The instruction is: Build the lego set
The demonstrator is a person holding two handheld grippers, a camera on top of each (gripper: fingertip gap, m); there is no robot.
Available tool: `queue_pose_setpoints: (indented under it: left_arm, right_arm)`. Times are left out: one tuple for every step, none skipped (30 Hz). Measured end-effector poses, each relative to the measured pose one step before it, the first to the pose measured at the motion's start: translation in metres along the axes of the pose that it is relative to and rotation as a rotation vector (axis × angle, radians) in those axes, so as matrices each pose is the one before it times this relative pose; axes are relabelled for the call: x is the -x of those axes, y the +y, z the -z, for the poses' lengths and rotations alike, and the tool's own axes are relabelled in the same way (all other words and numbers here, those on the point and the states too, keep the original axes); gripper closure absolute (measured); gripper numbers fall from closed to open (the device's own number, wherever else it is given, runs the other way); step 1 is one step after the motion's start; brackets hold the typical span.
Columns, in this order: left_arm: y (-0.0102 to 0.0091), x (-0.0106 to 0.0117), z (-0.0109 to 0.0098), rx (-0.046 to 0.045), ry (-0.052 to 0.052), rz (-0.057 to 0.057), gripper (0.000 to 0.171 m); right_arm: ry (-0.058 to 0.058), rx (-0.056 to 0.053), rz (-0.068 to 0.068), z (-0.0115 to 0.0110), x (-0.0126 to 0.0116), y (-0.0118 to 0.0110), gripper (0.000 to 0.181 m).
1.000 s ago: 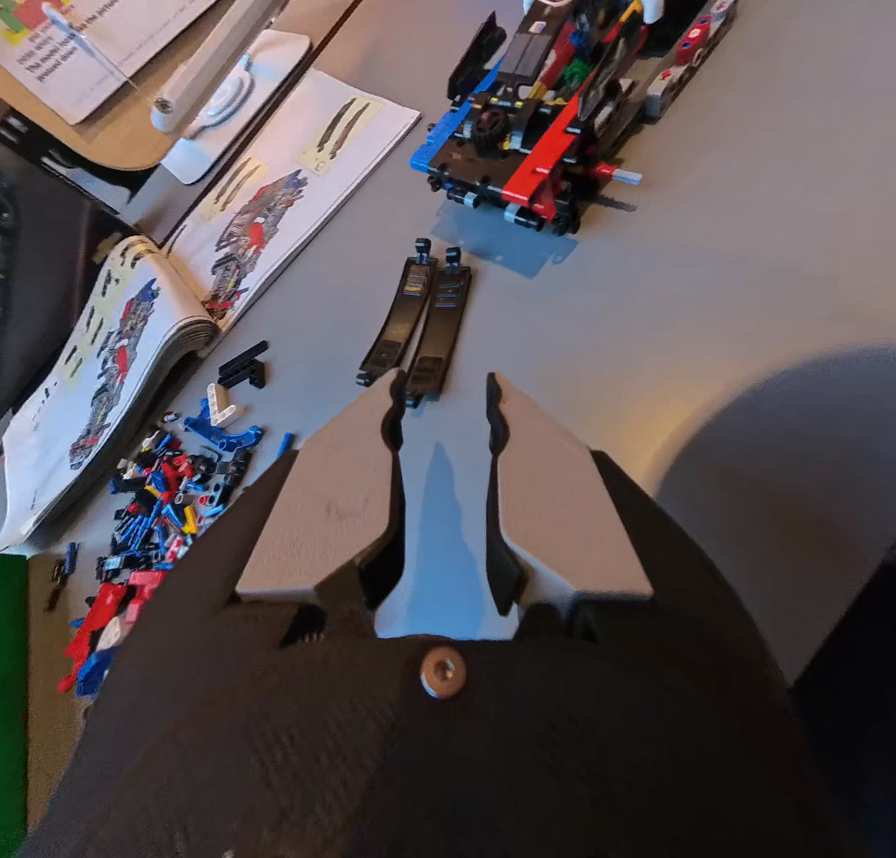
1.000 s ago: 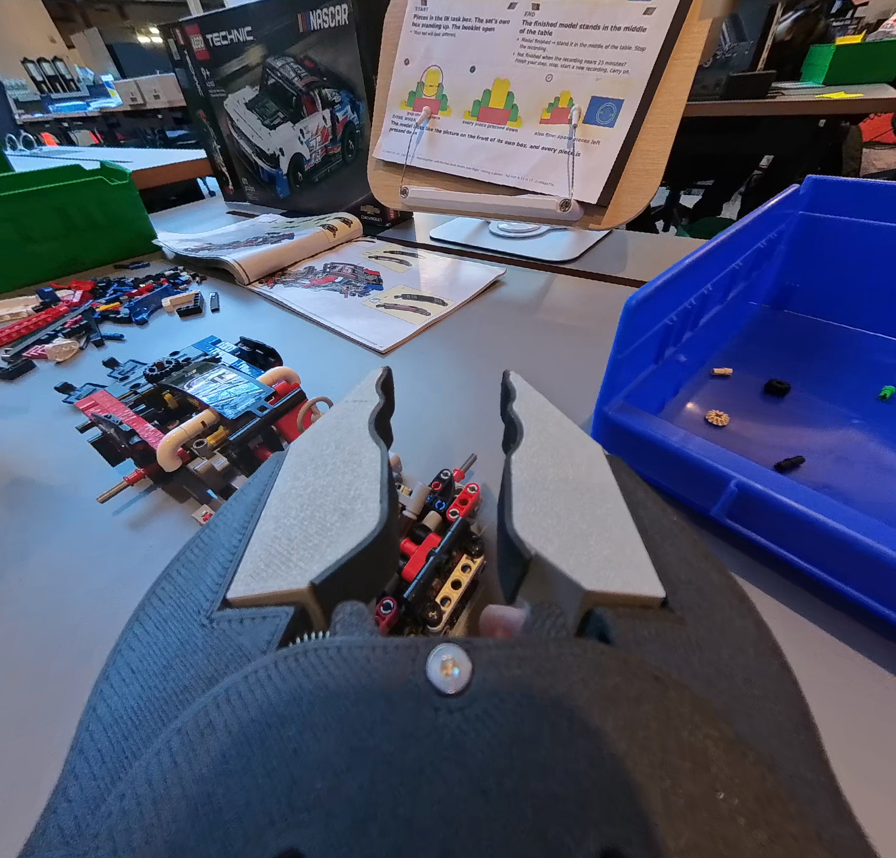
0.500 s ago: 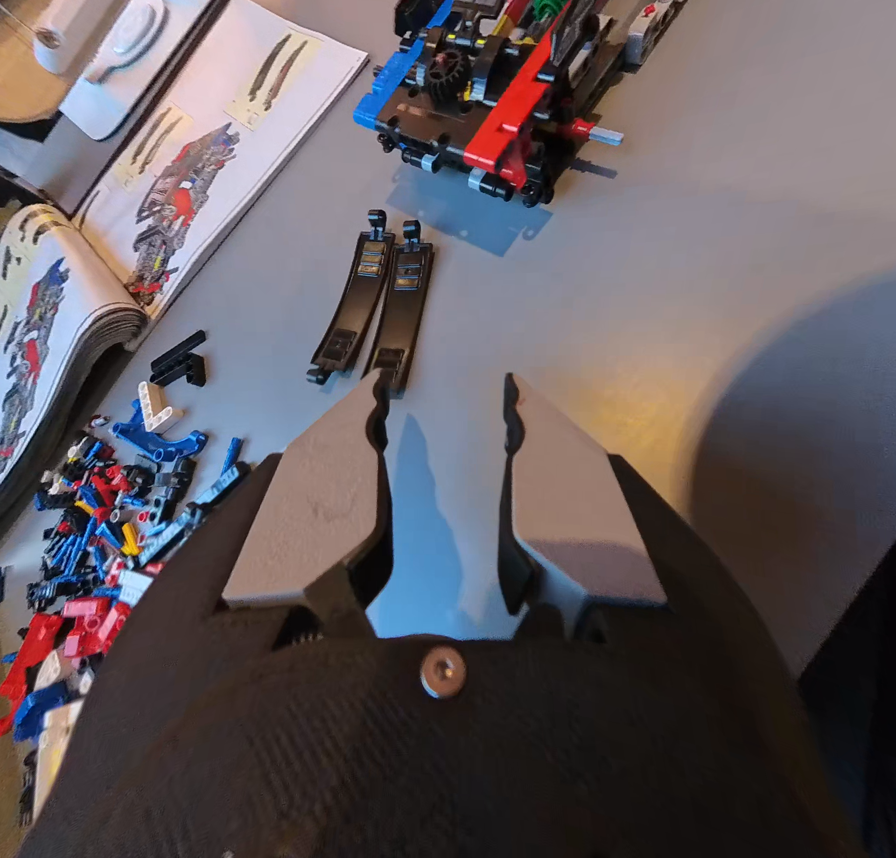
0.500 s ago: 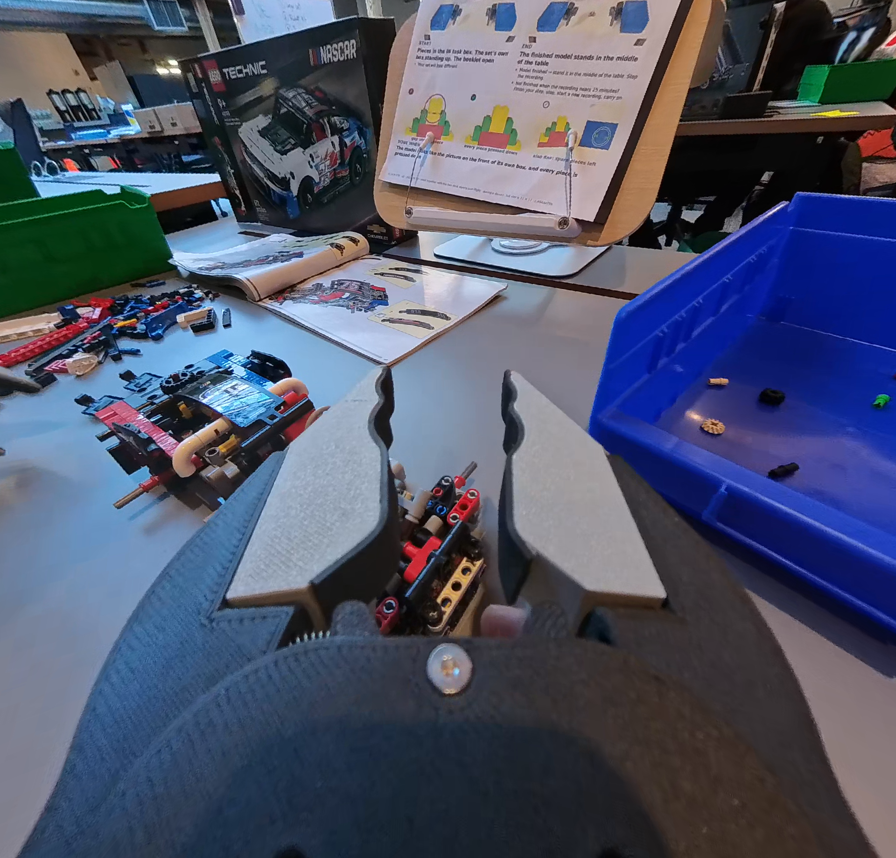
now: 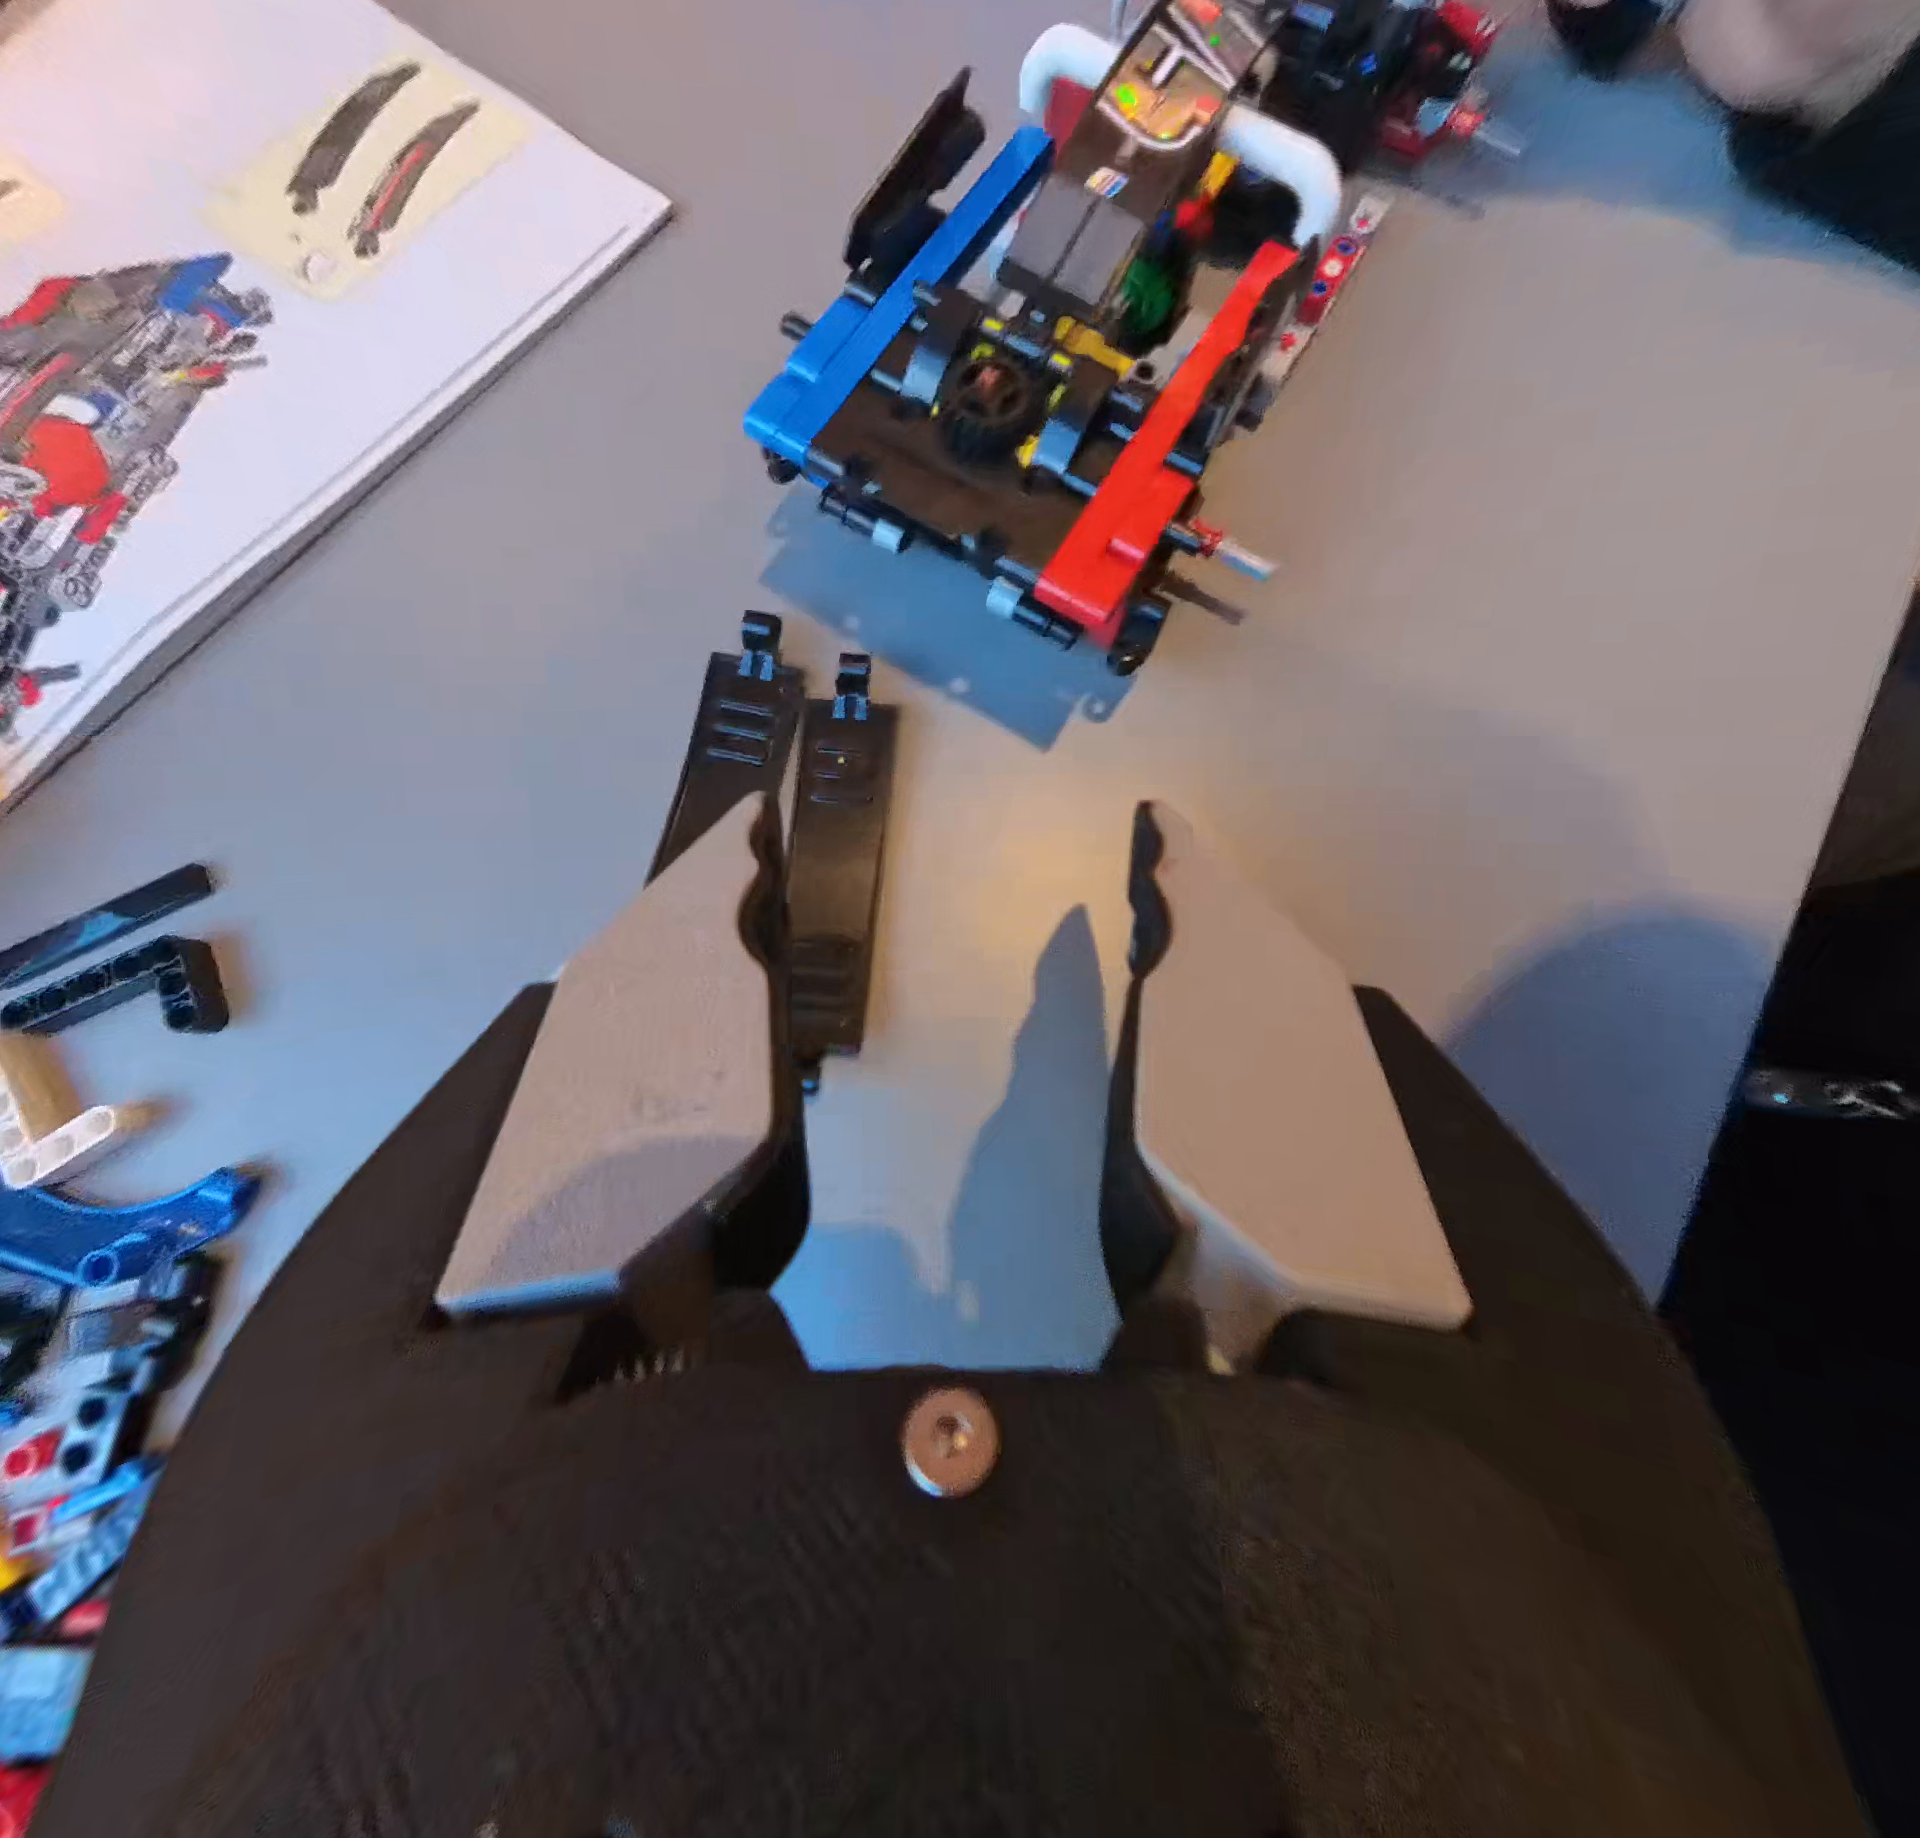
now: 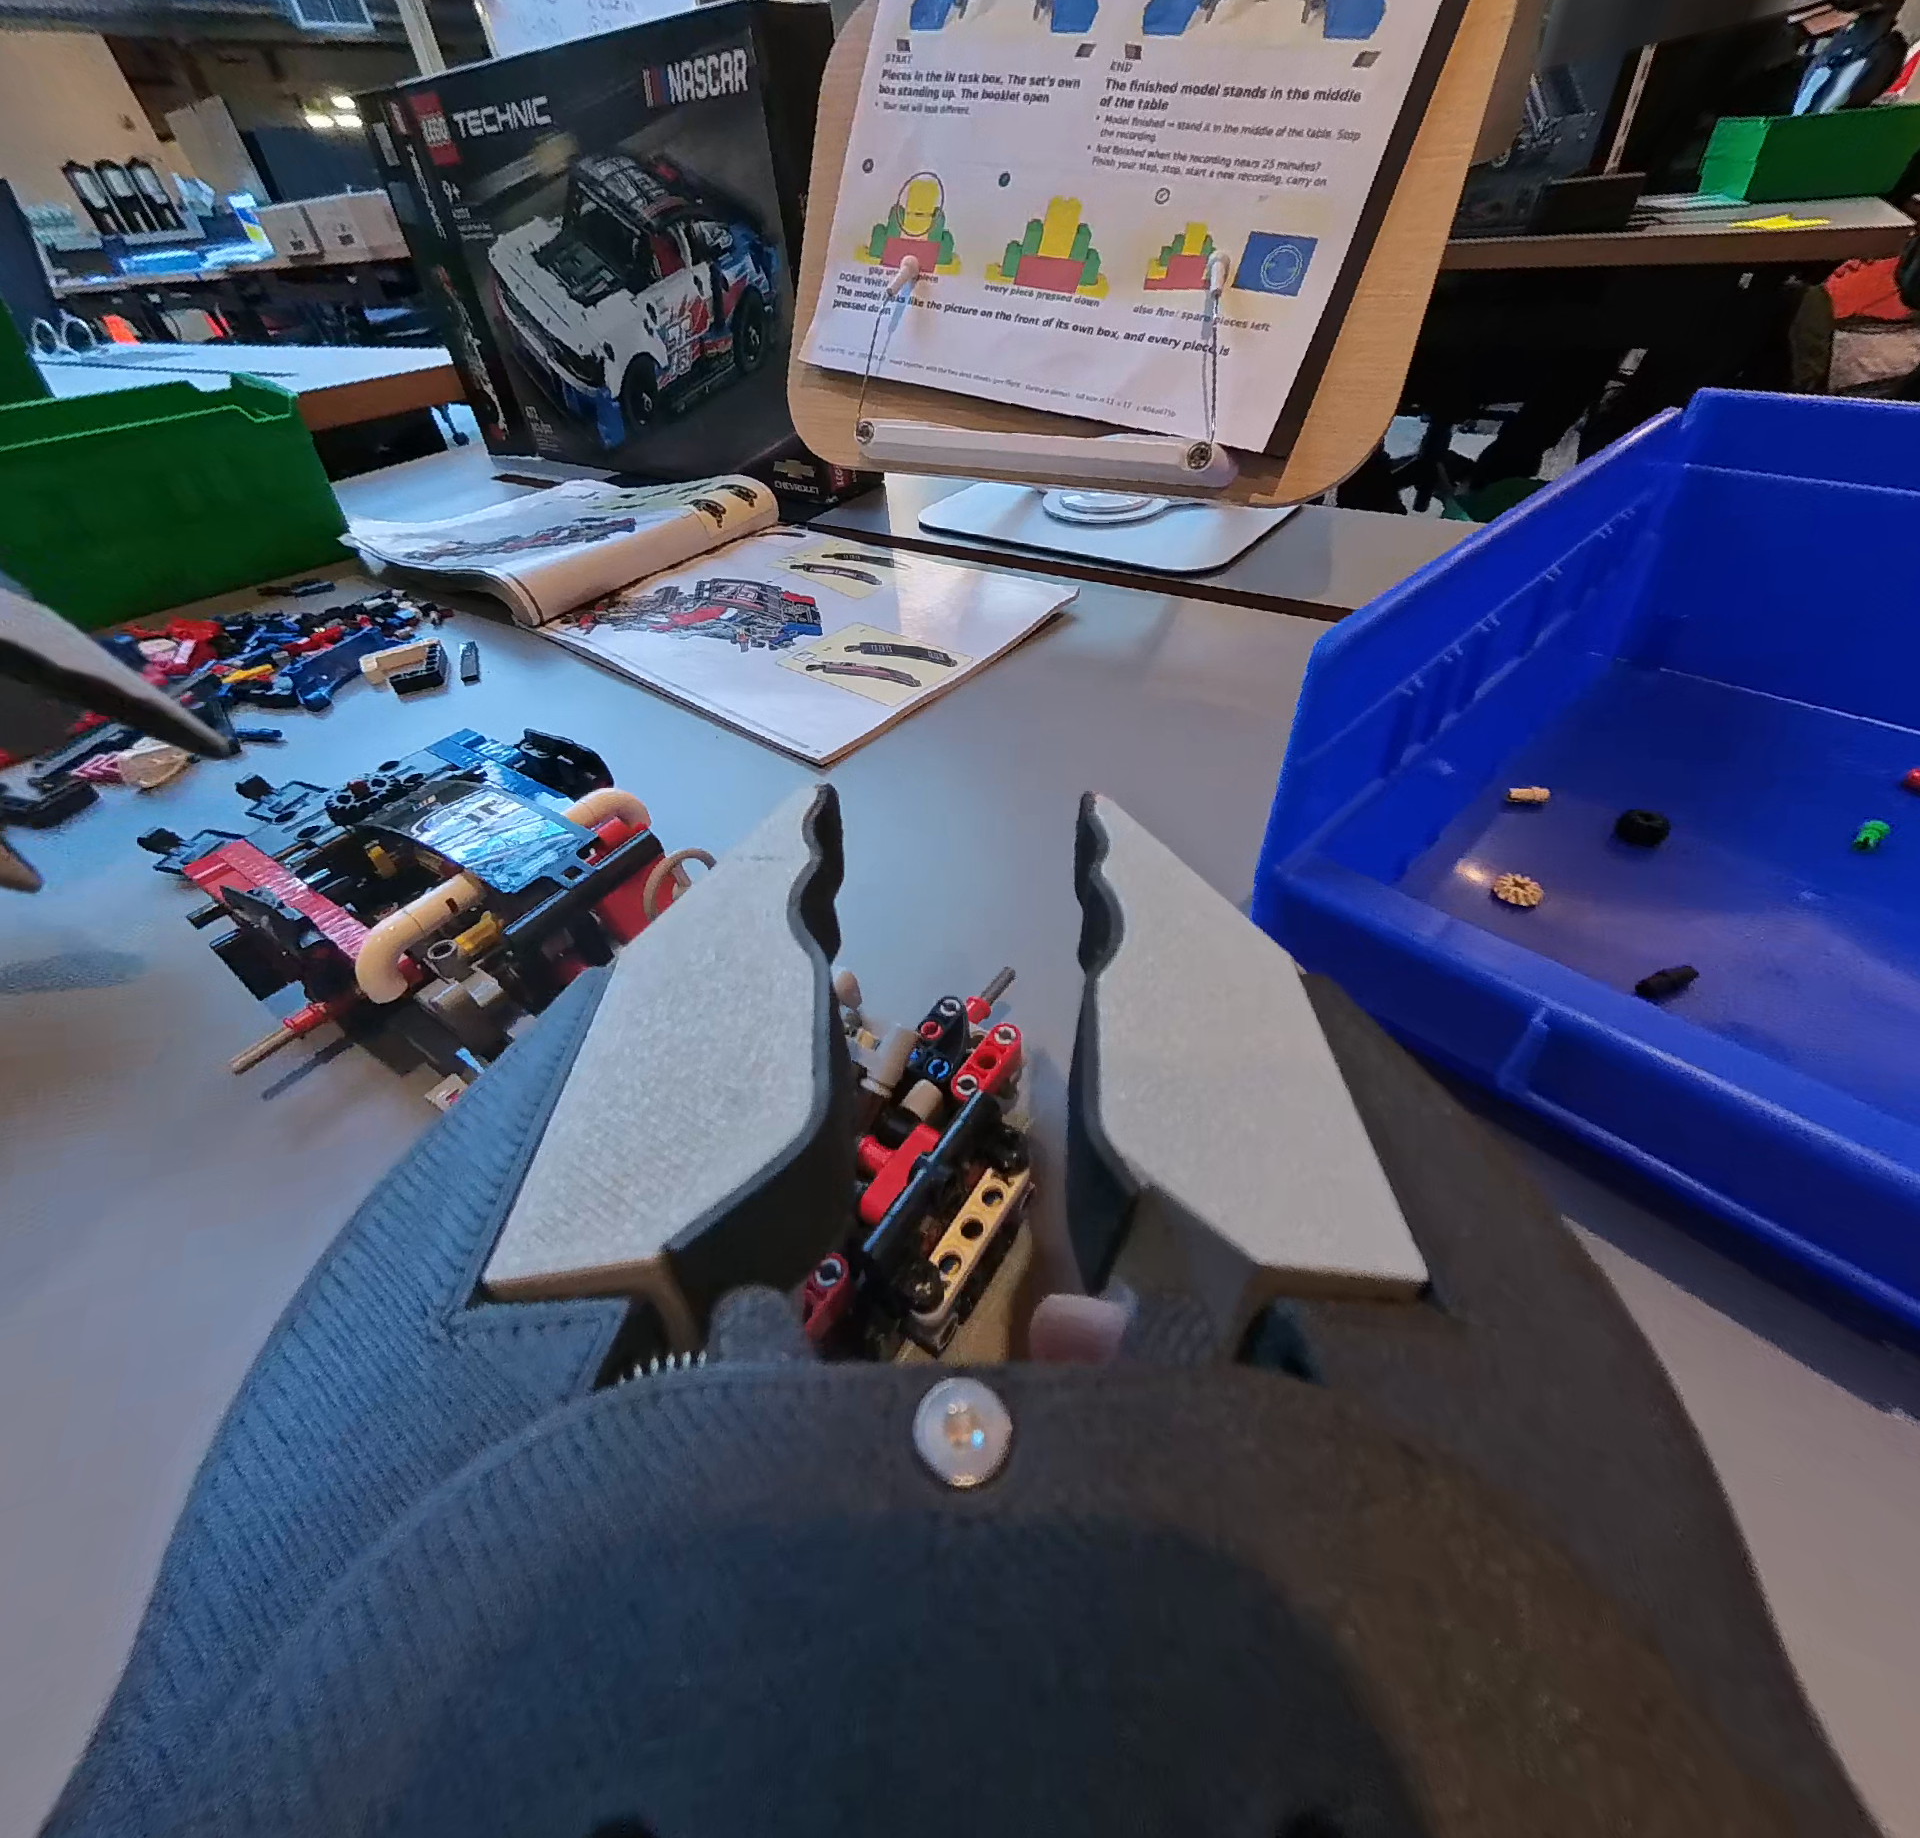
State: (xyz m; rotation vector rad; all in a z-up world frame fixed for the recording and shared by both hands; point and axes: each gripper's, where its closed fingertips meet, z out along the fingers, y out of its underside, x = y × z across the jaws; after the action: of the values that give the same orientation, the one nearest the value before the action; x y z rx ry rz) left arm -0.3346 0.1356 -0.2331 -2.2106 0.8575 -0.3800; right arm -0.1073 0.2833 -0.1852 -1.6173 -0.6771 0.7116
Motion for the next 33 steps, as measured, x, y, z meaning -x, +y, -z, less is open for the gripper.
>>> queue_pose_setpoints:
  left_arm:
    - [0.0013, -0.00216, -0.00164, -0.01618, -0.0225, -0.0114, 0.107]
    - [0.00112, -0.00142, -0.00132, -0.01899, -0.0272, -0.0089, 0.107]
    - [-0.00051, -0.00216, -0.00105, -0.03314, -0.0219, 0.0011, 0.107]
    - [-0.00178, -0.00384, -0.00079, -0.04488, -0.0095, 0.007, 0.107]
    - [-0.00149, -0.00397, -0.0006, -0.04337, -0.0049, 0.0044, 0.107]
    - [0.00002, -0.00216, -0.00025, -0.03297, -0.0116, -0.0037, 0.108]
    - [0.00121, -0.00074, -0.00008, -0.0217, -0.0169, -0.0172, 0.109]
    - [0.0022, 0.0008, -0.00018, -0.01154, -0.0212, -0.0238, 0.11]
    - [0.0019, 0.00139, 0.00029, 0.00276, -0.0169, -0.0235, 0.112]
    - [-0.00061, 0.00117, 0.00059, -0.00026, -0.0053, -0.0236, 0.112]
    - [-0.00069, 0.0014, 0.00059, 0.00413, 0.0043, -0.021, 0.113]
    - [0.00045, 0.00313, 0.00102, 0.0224, 0.0062, -0.012, 0.115]
    - [0.00045, 0.0051, 0.00136, 0.02564, 0.0053, -0.0071, 0.115]
    - [0.00098, 0.0055, 0.00123, 0.02616, 0.0113, -0.0012, 0.115]
    - [0.00162, 0.00559, 0.0008, 0.03034, 0.0165, 0.0095, 0.116]
    - [0.00035, 0.00613, 0.0005, 0.01923, 0.0099, 0.0158, 0.115]
    - [-0.00221, 0.00508, 0.0003, -0.00626, 0.006, 0.0147, 0.115]
    - [-0.00345, 0.00276, 0.00002, -0.02365, 0.0052, 0.014, 0.115]
    - [-0.00285, 0.00033, -0.00043, -0.02228, 0.0076, 0.0137, 0.116]
    - [-0.00195, -0.00103, -0.00058, -0.01718, 0.0037, 0.0112, 0.116]
    - [-0.00156, -0.00204, -0.00053, -0.01993, -0.0005, 0.0045, 0.116]
    - [-0.00183, -0.00189, -0.00003, -0.02654, -0.0102, -0.0014, 0.116]
    - [-0.00233, -0.00118, 0.0004, -0.03435, -0.0199, -0.0049, 0.116]
    - [-0.00362, -0.00181, 0.00101, -0.04496, -0.0204, -0.0034, 0.118]
    - [-0.00578, -0.00421, 0.00148, -0.05761, -0.0074, 0.0026, 0.124]
    - [-0.00687, -0.0059, 0.00158, -0.06305, 0.0022, 0.0058, 0.131]
    - [-0.00562, -0.00583, 0.0006, -0.06141, 0.0019, 0.0022, 0.137]
    - [-0.00319, -0.00482, -0.00043, -0.03893, 0.0002, 0.0002, 0.14]
    - [-0.00322, -0.00455, -0.00077, -0.0132, 0.0066, -0.0038, 0.14]
    - [-0.00314, -0.00494, -0.001, -0.01663, 0.0105, -0.0129, 0.14]
    - [-0.00124, -0.00342, -0.0008, -0.00757, 0.0017, -0.0215, 0.141]
    - [-0.00039, -0.00243, -0.00049, -0.00211, -0.0042, -0.0313, 0.142]
    - [-0.00006, -0.00189, -0.00026, 0.00034, -0.0039, -0.0294, 0.144]
  right_arm:
    - [0.0003, 0.0012, -0.0042, 0.00089, -0.00063, 0.00061, 0.139]
    - [-0.0005, 0.0028, -0.0042, 0.00049, -0.0005, 0.00086, 0.139]
    - [0.0002, 0.0027, -0.0032, 0.00062, -0.00051, 0.00077, 0.139]
    - [0.0016, 0.0008, -0.0019, 0.00051, -0.00078, 0.00031, 0.139]
    - [0.0037, -0.0003, -0.0014, 0.00071, -0.00093, 0.00011, 0.139]
    - [0.0037, -0.0005, -0.0015, 0.00071, -0.00107, 0.00007, 0.138]
    - [0.0031, -0.0009, -0.0017, 0.00087, -0.00089, 0.00014, 0.138]
    - [0.0031, -0.0027, -0.0018, 0.00096, -0.0008, -0.00017, 0.138]
    - [0.0033, -0.0043, -0.0017, 0.00099, -0.00084, -0.00037, 0.138]
    - [0.0029, -0.0044, -0.0013, 0.00085, -0.00067, -0.00049, 0.138]
    - [0.0021, -0.0026, 0.0, 0.00054, -0.00053, -0.0003, 0.138]
    - [0.0016, -0.0011, 0.0031, 0.00048, -0.00025, -0.00017, 0.137]
    - [0.0017, 0.0, 0.0059, 0.0004, -0.00019, -0.00001, 0.137]
    - [0.0015, 0.0014, 0.0053, 0.0003, -0.00022, 0.00015, 0.136]
    - [0.0013, 0.0022, 0.0027, 0.00022, -0.0003, 0.00032, 0.136]
    - [0.0029, 0.0017, 0.0009, 0.00051, -0.00079, 0.00016, 0.136]
    - [0.005, 0.0002, 0.0005, 0.00089, -0.00126, 0.00009, 0.136]
    - [0.0065, -0.0001, 0.0008, 0.00144, -0.00146, 0.00004, 0.135]
    - [0.0102, 0.0012, 0.0012, 0.00202, -0.00192, 0.00028, 0.135]
    - [0.0141, 0.002, 0.0002, 0.00255, -0.00235, 0.00057, 0.135]
    - [0.0134, 0.0018, -0.0012, 0.00321, -0.00218, 0.00085, 0.135]
    - [0.0117, 0.0006, -0.0014, 0.00369, -0.00168, 0.00058, 0.135]
    - [0.0119, -0.0012, 0.0006, 0.0042, -0.00141, 0.00046, 0.135]
    - [0.0124, -0.0022, 0.0023, 0.00462, -0.00158, 0.00038, 0.135]
    - [0.0106, -0.0036, 0.0018, 0.00468, -0.0015, 0.00009, 0.135]
    - [0.0094, -0.006, -0.0007, 0.00468, -0.00172, -0.00007, 0.135]
    - [0.009, -0.0084, -0.0041, 0.00421, -0.00202, -0.00062, 0.135]
    - [0.0071, -0.0102, -0.0072, 0.00355, -0.00219, -0.00092, 0.135]
    - [0.0036, -0.0105, -0.0094, 0.00258, -0.00186, -0.00115, 0.136]
    - [0.0008, -0.008, -0.0092, 0.00158, -0.0012, -0.00105, 0.136]
    - [0.0003, -0.002, -0.0055, 0.00076, -0.00086, -0.00021, 0.135]
    - [0.0023, 0.0034, -0.0006, 0.00049, -0.00072, 0.00045, 0.135]
    - [0.0045, 0.0055, 0.0029, 0.00092, -0.00051, 0.00064, 0.134]
